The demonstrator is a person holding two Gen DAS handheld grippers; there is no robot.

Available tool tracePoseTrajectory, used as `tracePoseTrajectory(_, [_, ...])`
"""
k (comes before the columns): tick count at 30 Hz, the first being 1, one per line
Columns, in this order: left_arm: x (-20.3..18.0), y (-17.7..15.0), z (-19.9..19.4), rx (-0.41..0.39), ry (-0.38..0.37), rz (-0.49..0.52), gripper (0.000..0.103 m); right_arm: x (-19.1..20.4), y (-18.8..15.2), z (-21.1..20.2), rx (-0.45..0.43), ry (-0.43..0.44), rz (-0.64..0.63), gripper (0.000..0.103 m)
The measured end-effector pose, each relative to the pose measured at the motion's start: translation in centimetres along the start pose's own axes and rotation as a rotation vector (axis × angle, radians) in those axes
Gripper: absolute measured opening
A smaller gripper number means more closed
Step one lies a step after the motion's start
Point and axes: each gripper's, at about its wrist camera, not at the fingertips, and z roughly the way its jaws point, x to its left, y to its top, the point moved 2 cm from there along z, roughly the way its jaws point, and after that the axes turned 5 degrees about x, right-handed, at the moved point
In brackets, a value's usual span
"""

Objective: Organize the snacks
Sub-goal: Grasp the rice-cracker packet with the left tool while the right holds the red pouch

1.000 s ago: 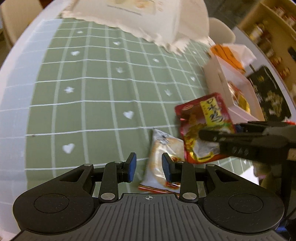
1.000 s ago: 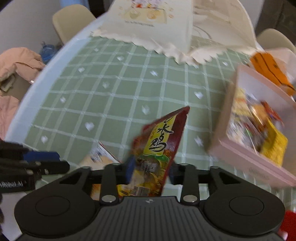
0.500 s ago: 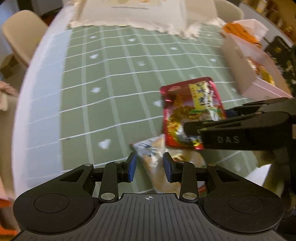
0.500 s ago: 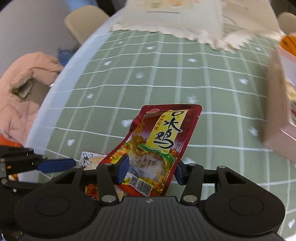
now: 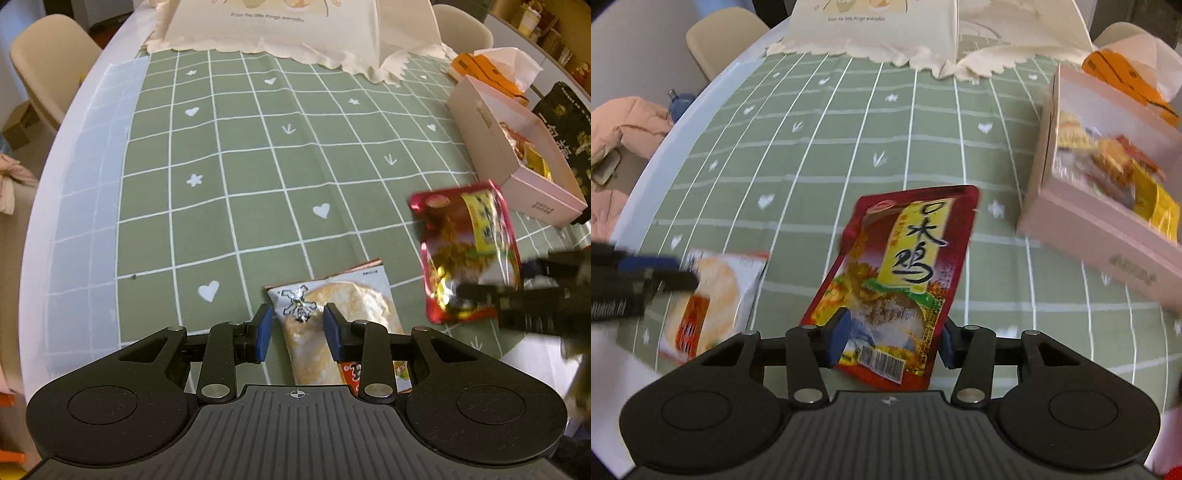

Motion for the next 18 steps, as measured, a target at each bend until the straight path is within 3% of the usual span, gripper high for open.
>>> tracePoseTrajectory(4, [0.6, 0.0, -0.5, -0.038, 0.018, 0.003, 0.035, 3.2, -0.6, 0.3, -0.013, 0.017, -0.053, 0.059])
tracePoseTrajectory(10, [1.9, -1.3, -1.9, -0.037, 0.066, -0.015, 0.035, 7.7, 0.1, 1.1, -0.034, 0.064, -0.150, 0.061])
tracePoseTrajectory(14, [1.4, -2.4, -3.0, -0.034, 0.060, -0.032, 0.034, 7.0, 0.3, 1.0, -0.022, 0.060, -0.160, 0.062])
tracePoseTrajectory(18, [-1.8, -2.9, -2.6, -0.031, 0.088, 0.070, 0.034, 3.7, -0.3, 0.7, -0.042, -0.016, -0.100, 0.063])
